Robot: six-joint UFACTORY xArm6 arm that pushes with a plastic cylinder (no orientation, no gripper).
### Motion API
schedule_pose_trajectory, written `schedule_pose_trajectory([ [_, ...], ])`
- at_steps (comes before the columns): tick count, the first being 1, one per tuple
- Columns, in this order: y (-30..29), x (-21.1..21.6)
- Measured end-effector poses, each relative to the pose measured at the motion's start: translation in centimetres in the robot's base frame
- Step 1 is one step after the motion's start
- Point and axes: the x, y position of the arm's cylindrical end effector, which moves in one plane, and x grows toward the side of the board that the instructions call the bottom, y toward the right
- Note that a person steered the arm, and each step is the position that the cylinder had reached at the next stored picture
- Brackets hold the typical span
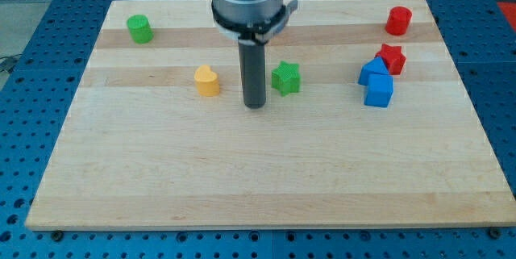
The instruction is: Move the yellow heart towards the center left of the board
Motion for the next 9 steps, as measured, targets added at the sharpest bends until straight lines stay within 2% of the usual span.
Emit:
schedule_pose_trajectory([
  [2,-3.6,-3.1],
  [9,-15.4,-2.8],
])
